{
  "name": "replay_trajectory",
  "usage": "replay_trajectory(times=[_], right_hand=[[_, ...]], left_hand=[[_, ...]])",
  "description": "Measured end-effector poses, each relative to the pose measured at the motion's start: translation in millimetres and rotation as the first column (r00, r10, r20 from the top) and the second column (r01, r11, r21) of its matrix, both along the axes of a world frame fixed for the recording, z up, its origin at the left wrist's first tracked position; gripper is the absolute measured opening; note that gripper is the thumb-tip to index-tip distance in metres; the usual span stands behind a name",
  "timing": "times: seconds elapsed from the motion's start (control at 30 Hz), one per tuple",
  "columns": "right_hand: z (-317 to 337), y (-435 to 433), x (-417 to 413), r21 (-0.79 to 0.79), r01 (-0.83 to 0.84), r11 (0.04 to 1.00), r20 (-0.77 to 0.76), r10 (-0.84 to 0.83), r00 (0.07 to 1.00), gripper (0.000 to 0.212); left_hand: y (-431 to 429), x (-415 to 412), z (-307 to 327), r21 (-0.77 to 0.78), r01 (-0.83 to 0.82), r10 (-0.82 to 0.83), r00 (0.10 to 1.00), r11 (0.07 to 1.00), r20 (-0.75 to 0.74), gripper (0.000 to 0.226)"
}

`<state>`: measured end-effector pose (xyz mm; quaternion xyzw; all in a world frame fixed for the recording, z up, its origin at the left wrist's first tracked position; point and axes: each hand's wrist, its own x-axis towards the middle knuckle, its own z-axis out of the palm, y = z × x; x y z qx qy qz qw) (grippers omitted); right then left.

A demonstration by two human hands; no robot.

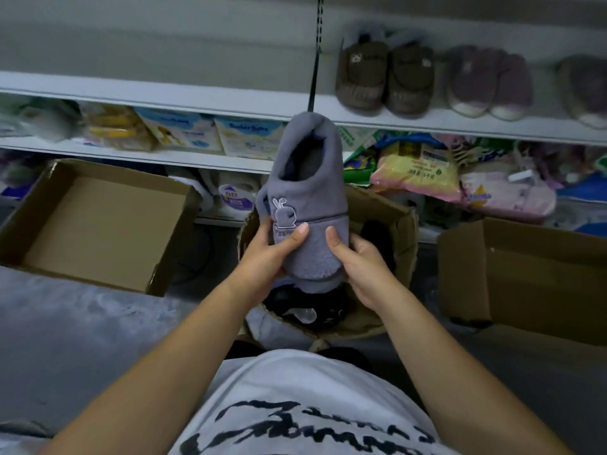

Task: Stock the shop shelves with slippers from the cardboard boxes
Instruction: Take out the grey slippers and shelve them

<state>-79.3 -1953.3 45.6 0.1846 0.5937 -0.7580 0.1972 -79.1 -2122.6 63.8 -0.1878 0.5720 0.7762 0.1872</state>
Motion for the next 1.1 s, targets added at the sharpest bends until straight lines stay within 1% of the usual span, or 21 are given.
replay_trajectory(times=[0.07,0.13,0.2,0.27,0.33,0.4,0.53,0.6,0.63,0.7,0.73,0.83,0.93,1.1], right_hand=[[4.2,-9.6,0.9,0.056,0.000,0.998,-0.019,0.001,1.000,0.032],[8.9,-23.8,0.1,0.109,0.003,0.994,-0.041,0.001,0.999,0.034],[11.8,-41.6,-2.0,0.123,0.028,0.992,-0.069,-0.020,0.997,0.035],[13.4,-60.3,-5.3,0.143,0.058,0.988,-0.086,-0.046,0.995,0.032],[13.4,-78.3,-9.5,0.214,0.099,0.972,-0.129,-0.072,0.989,0.023],[8.9,-97.2,-15.4,0.245,0.155,0.957,-0.187,-0.110,0.976,0.017],[0.0,-147.1,-27.0,0.247,0.256,0.935,-0.216,-0.204,0.955,0.020],[-2.0,-177.7,-32.4,0.191,0.292,0.937,-0.207,-0.252,0.945,0.024],[-0.6,-194.1,-35.2,0.117,0.308,0.944,-0.190,-0.283,0.940,0.028],[3.9,-227.4,-41.3,-0.038,0.314,0.949,-0.148,-0.316,0.937,0.043],[5.4,-243.6,-44.1,-0.092,0.308,0.947,-0.136,-0.318,0.938,0.052],[6.4,-286.2,-47.9,-0.155,0.282,0.947,-0.122,-0.301,0.946,0.070],[5.7,-317.6,-47.9,-0.206,0.301,0.931,-0.083,-0.324,0.943,0.075],[6.7,-331.6,-69.1,-0.230,0.316,0.920,-0.072,-0.340,0.938,0.066]], left_hand=[[-8.2,-2.3,4.4,0.072,-0.068,0.067,0.998,0.995,0.004,0.053],[-19.2,-4.1,7.8,0.102,-0.130,0.129,0.992,0.986,0.016,0.049],[-31.2,-5.1,11.3,0.126,-0.207,0.205,0.978,0.970,0.025,0.046],[-48.4,-7.7,14.7,0.172,-0.283,0.279,0.959,0.944,0.045,0.047],[-76.2,-12.6,14.9,0.210,-0.362,0.355,0.932,0.908,0.073,0.051],[-112.4,-17.8,13.2,0.202,-0.415,0.408,0.910,0.887,0.078,0.055],[-197.1,-25.6,8.0,0.139,-0.451,0.445,0.893,0.882,0.073,0.053],[-239.5,-30.3,5.2,0.126,-0.450,0.442,0.893,0.884,0.084,0.060],[-258.5,-33.4,4.8,0.128,-0.437,0.429,0.899,0.890,0.083,0.062],[-293.8,-41.3,4.5,0.151,-0.390,0.383,0.921,0.908,0.072,0.059],[-310.6,-46.3,5.3,0.163,-0.363,0.357,0.932,0.917,0.066,0.056],[-353.1,-61.0,9.4,0.182,-0.311,0.305,0.950,0.933,0.061,0.054],[-378.5,-71.4,14.2,0.195,-0.271,0.261,0.962,0.942,0.075,0.050],[-394.6,-94.2,18.2,0.238,-0.189,0.161,0.978,0.953,0.132,0.046]])
